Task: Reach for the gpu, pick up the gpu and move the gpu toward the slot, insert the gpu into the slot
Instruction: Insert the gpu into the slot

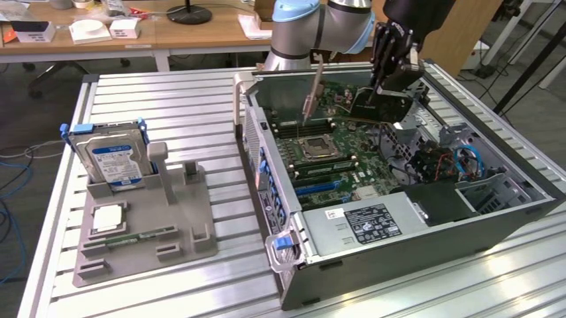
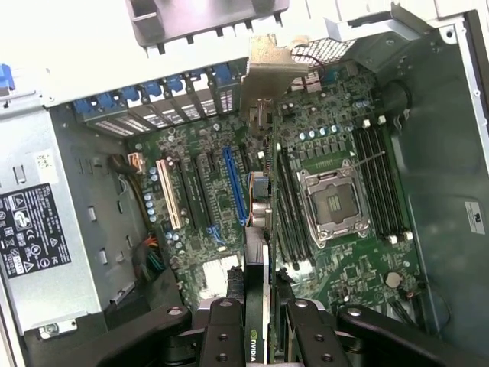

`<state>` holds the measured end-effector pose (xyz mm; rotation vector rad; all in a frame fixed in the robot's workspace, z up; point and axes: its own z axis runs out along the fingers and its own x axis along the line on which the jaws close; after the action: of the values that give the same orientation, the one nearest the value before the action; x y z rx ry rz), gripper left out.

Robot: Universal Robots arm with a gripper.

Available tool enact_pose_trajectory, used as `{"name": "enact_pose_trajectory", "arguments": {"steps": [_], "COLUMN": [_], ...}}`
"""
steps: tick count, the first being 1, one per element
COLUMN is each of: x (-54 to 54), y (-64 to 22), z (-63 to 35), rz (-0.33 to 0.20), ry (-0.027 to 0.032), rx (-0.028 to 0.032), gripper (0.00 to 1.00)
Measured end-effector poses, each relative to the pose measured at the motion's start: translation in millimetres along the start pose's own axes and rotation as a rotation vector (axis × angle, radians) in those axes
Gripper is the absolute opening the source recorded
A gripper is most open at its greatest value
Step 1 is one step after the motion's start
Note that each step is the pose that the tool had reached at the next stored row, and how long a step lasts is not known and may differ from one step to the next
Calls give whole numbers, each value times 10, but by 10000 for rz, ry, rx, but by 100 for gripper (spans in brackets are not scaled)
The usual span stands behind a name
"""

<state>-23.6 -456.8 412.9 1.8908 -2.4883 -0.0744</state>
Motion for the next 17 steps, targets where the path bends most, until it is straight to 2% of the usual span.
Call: {"name": "enact_pose_trajectory", "arguments": {"steps": [17], "x": [0], "y": [0], "z": [0], "rz": [-717], "ry": [34], "rx": [-12], "gripper": [26]}}
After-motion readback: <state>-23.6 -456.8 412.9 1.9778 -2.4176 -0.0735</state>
